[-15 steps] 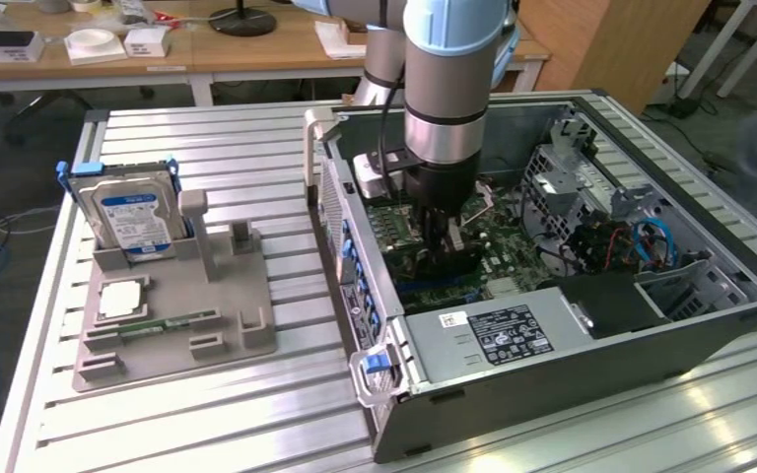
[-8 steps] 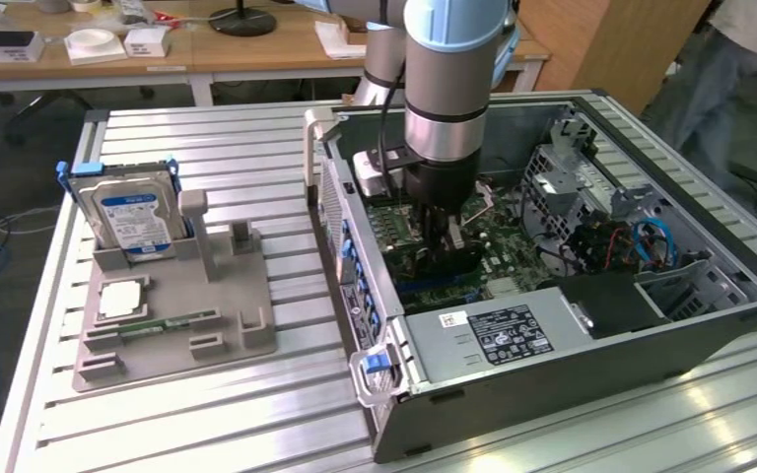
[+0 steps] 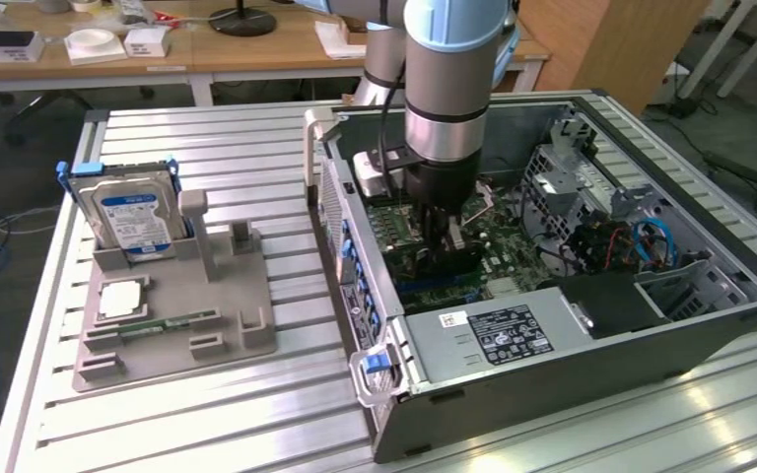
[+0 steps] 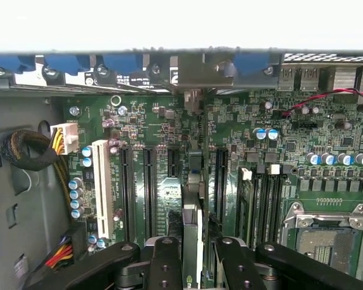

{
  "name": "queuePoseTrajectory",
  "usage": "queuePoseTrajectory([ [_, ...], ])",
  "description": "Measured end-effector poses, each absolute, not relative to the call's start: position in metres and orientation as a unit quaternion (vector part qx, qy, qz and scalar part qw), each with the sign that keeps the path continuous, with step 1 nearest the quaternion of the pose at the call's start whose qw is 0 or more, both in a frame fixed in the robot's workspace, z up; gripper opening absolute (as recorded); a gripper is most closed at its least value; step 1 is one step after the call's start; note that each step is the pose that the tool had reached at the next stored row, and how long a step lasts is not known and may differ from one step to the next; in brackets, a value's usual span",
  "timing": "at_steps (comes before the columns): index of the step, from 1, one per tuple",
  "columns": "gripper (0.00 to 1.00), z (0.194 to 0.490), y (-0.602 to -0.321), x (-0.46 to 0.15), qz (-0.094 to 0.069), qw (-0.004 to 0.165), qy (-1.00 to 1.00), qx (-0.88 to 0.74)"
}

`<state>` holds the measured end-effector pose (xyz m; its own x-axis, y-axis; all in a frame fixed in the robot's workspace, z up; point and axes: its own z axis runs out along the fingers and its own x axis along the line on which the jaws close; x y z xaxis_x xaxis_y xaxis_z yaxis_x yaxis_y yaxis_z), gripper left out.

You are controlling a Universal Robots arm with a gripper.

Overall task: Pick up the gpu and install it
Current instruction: 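Insert the gpu into the slot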

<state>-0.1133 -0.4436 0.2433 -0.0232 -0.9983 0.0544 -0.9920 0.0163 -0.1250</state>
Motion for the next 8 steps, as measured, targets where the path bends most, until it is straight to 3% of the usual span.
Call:
queuePoseTrajectory([
  [8,0.26,0.2426,-0.4435,-0.1117,-0.064,0.024,0.712,-0.698],
])
